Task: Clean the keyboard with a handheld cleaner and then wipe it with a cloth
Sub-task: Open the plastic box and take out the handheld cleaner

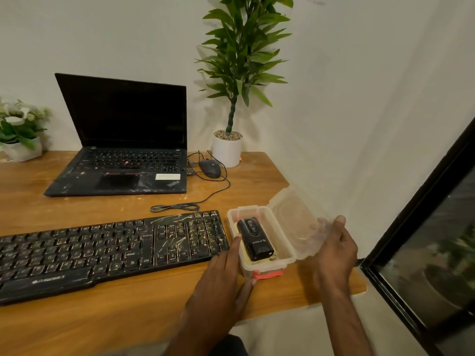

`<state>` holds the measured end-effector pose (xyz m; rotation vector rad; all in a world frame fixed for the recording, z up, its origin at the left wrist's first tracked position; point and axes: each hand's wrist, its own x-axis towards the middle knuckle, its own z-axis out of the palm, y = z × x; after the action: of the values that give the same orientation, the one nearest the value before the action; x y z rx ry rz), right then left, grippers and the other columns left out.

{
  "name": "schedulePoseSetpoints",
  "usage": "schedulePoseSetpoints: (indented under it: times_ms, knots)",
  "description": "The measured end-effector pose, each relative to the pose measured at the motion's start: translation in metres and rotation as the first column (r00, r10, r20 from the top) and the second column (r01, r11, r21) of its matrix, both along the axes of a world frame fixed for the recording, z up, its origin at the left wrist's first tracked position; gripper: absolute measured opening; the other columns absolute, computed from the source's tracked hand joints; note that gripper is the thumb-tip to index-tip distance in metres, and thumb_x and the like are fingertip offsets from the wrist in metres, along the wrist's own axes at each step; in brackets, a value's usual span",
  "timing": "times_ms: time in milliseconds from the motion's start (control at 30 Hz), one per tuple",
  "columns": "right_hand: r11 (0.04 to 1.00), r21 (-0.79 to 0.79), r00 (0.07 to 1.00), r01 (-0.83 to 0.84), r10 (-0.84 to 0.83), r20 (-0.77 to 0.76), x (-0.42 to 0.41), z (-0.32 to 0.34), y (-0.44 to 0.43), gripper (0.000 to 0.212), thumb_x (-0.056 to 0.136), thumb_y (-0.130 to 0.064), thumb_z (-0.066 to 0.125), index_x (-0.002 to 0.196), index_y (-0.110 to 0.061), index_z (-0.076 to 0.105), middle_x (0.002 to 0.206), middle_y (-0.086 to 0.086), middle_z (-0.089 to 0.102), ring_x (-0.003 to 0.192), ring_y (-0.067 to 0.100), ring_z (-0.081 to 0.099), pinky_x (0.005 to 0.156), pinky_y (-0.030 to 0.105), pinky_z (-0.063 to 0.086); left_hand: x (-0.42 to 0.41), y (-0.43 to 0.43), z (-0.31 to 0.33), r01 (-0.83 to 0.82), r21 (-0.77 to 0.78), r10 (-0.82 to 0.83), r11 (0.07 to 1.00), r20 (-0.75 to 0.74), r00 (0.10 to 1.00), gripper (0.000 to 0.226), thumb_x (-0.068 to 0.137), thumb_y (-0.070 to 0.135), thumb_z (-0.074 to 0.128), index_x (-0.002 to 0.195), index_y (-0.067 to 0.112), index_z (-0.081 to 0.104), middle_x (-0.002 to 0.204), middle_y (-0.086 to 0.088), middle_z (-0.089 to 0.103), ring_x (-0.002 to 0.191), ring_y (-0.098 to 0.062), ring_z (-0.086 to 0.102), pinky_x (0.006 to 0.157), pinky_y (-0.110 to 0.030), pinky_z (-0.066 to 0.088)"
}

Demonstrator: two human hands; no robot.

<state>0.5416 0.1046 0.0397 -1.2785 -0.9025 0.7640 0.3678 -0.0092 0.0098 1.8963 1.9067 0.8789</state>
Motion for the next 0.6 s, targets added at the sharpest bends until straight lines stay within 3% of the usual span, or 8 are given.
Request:
schedulePoseSetpoints:
  times_ms: [67,167,267,333,400,467,533,600]
  knots:
    - [0.997,-0.073,0.994,-0.013,0.02,0.108,0.007,-0.007,0.005,0.047,0.102,-0.05,0.04,0.102,-0.013,0.069,0.102,0.007,0.07,0.098,0.024,0.065,0.083,0.035,0.055,0.001,-0.001,0.001,0.002,-0.01,-0.002,1.0,-0.001,1.0,0.087,0.1,0.052,0.05,0.158,0.03,-0.012,0.16,0.012,0.023,0.14,0.0,0.024,0.103,-0.009,0.014]
    - [0.993,-0.121,0.903,-0.016,0.066,0.424,0.016,-0.014,0.004,0.039,0.103,-0.037,0.044,0.115,-0.007,0.066,0.112,0.011,0.067,0.099,0.024,0.059,0.083,0.031,0.046,0.001,-0.002,0.003,-0.005,-0.014,0.005,1.0,0.011,1.0,0.088,0.099,0.052,0.051,0.157,0.033,-0.011,0.161,0.014,0.022,0.141,0.0,0.024,0.104,-0.011,0.016]
    - [0.986,-0.15,0.64,0.071,0.07,0.765,0.025,-0.025,0.002,0.044,0.1,-0.044,0.042,0.118,-0.011,0.064,0.116,0.011,0.063,0.108,0.031,0.055,0.085,0.041,0.047,0.002,-0.004,0.004,-0.008,-0.01,0.008,1.0,0.006,1.0,0.088,0.098,0.051,0.053,0.158,0.033,-0.009,0.16,0.014,0.024,0.138,0.002,0.024,0.103,-0.011,0.016]
    - [0.976,-0.179,0.481,0.124,0.098,0.871,0.026,-0.029,0.001,0.046,0.099,-0.047,0.04,0.121,-0.012,0.062,0.121,0.012,0.056,0.114,0.031,0.046,0.086,0.042,0.044,0.002,-0.004,0.003,-0.019,0.003,0.019,1.0,0.003,1.0,0.087,0.099,0.05,0.054,0.158,0.033,-0.008,0.159,0.012,0.027,0.135,0.004,0.025,0.101,-0.011,0.017]
    - [0.966,-0.212,0.378,0.145,0.144,0.915,0.025,-0.03,0.0,0.047,0.099,-0.048,0.041,0.123,-0.013,0.06,0.126,0.013,0.051,0.118,0.031,0.04,0.093,0.045,0.04,0.002,-0.004,0.002,-0.028,0.0,0.028,1.0,0.006,1.0,0.087,0.098,0.051,0.054,0.158,0.033,-0.007,0.16,0.012,0.027,0.139,0.0,0.026,0.101,-0.012,0.018]
    - [0.968,-0.215,0.376,0.132,0.152,0.914,0.021,-0.027,-0.002,0.047,0.098,-0.049,0.044,0.128,-0.014,0.056,0.132,0.012,0.047,0.124,0.031,0.037,0.1,0.049,0.036,0.002,-0.004,0.001,-0.028,-0.002,0.028,1.0,0.021,0.999,0.088,0.098,0.051,0.055,0.158,0.034,-0.007,0.161,0.013,0.026,0.142,-0.002,0.026,0.103,-0.014,0.019]
    - [0.984,-0.156,0.465,0.088,0.098,0.88,0.015,-0.017,-0.007,0.048,0.098,-0.047,0.049,0.134,-0.016,0.052,0.139,0.01,0.046,0.129,0.03,0.036,0.103,0.052,0.036,0.001,-0.004,-0.001,-0.023,0.012,0.023,1.0,0.026,0.999,0.088,0.098,0.051,0.055,0.158,0.034,-0.007,0.161,0.013,0.026,0.142,-0.002,0.026,0.103,-0.013,0.019]
    - [0.999,-0.04,0.592,-0.025,0.047,0.804,0.005,0.002,-0.013,0.042,0.099,-0.041,0.051,0.133,-0.018,0.053,0.137,0.005,0.049,0.126,0.025,0.043,0.1,0.046,0.045,0.0,-0.003,-0.002,-0.021,0.023,0.02,1.0,0.027,0.999,0.088,0.098,0.051,0.055,0.158,0.034,-0.006,0.161,0.013,0.026,0.142,-0.002,0.026,0.103,-0.013,0.018]
